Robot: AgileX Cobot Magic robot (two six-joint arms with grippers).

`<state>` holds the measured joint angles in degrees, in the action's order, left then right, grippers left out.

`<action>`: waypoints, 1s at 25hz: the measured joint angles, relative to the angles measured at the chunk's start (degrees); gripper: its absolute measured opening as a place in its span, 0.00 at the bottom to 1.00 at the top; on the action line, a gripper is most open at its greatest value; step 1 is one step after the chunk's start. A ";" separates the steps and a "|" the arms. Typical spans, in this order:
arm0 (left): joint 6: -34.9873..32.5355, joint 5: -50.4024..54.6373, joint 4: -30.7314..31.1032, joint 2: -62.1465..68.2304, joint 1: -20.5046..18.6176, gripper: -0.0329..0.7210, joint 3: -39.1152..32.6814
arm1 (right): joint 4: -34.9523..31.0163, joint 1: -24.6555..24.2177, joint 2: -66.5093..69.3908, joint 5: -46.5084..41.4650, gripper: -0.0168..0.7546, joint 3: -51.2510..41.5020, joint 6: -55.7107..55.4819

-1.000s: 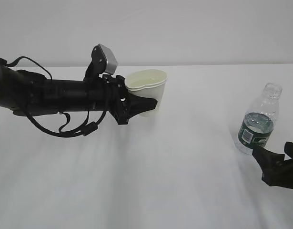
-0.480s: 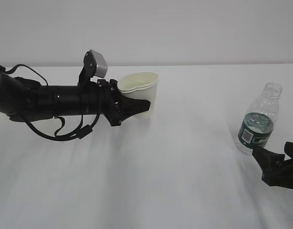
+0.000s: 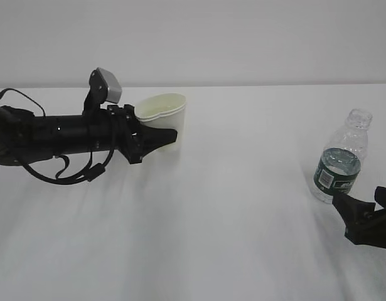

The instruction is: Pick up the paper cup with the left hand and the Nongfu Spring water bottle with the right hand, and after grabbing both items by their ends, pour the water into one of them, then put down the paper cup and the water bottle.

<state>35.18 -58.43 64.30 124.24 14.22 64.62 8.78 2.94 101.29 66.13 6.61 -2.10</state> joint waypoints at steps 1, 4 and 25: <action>-0.75 0.00 -0.78 0.00 -0.29 0.57 -0.62 | 0.00 0.00 0.00 0.00 0.79 0.00 0.00; -3.17 -0.64 -3.53 0.00 -0.90 0.57 -2.54 | 0.00 0.00 0.00 0.00 0.79 0.00 0.00; -14.48 -4.27 -19.09 0.09 -3.96 0.56 -13.47 | 0.00 0.00 0.65 0.00 0.79 0.00 -0.09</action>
<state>20.70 -62.70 45.21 124.33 10.25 51.16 8.78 2.94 101.94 66.13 6.61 -2.20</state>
